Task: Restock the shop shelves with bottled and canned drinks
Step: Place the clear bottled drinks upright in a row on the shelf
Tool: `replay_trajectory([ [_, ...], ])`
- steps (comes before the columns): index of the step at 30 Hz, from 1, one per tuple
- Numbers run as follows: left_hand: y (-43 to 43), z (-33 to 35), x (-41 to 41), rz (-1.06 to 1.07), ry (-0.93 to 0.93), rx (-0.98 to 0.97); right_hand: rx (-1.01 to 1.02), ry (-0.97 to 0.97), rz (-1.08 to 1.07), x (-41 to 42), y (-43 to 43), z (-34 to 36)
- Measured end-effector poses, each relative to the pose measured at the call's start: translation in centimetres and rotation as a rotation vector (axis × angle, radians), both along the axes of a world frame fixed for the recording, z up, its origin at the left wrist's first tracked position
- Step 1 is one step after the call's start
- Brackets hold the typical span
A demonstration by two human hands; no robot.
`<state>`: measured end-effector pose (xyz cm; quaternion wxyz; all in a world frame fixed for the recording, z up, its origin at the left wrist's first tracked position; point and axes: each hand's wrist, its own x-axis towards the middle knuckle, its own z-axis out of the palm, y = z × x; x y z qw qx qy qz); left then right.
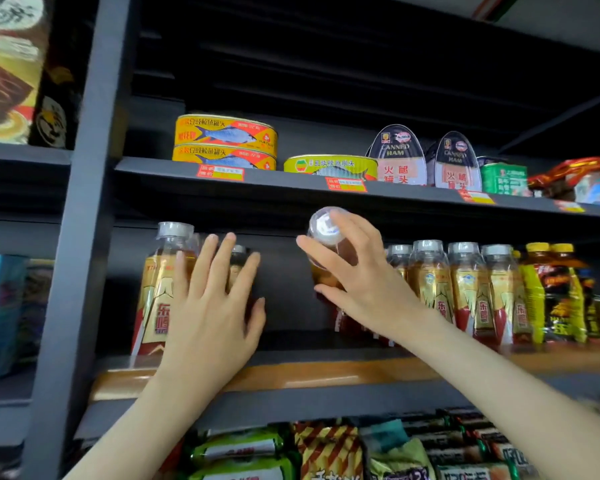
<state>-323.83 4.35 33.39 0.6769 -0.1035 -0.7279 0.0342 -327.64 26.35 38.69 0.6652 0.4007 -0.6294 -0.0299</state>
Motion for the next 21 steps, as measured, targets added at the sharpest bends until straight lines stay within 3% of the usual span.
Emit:
replay_trajectory([
  [4,3.8,-1.3,2.9,-0.298,-0.061,-0.071,-0.119,0.086,0.144,6.8,-0.1,-2.2],
  [8,6.7,-3.5,5.5,-0.817,-0.261,0.065,-0.2,-0.067,0.203,12.2,-0.6,-5.6],
  [10,7.3,-5.0,7.6,-1.008,-0.407,0.228,-0.219,-0.243,0.204,14.0,-0.8,-7.7],
  [12,7.6,-7.7,8.9,-1.06,-0.487,0.323,-0.219,-0.453,0.283,14.9,-0.6,-9.7],
  [17,6.8,-16.5,10.6,-0.987,-0.826,0.424,-0.438,-1.156,0.743,15.1,-0.2,-15.3],
  [21,5.2,-21.7,12.0,-1.01,-1.087,0.588,-0.589,-1.596,0.856,13.4,-0.9,-22.1],
])
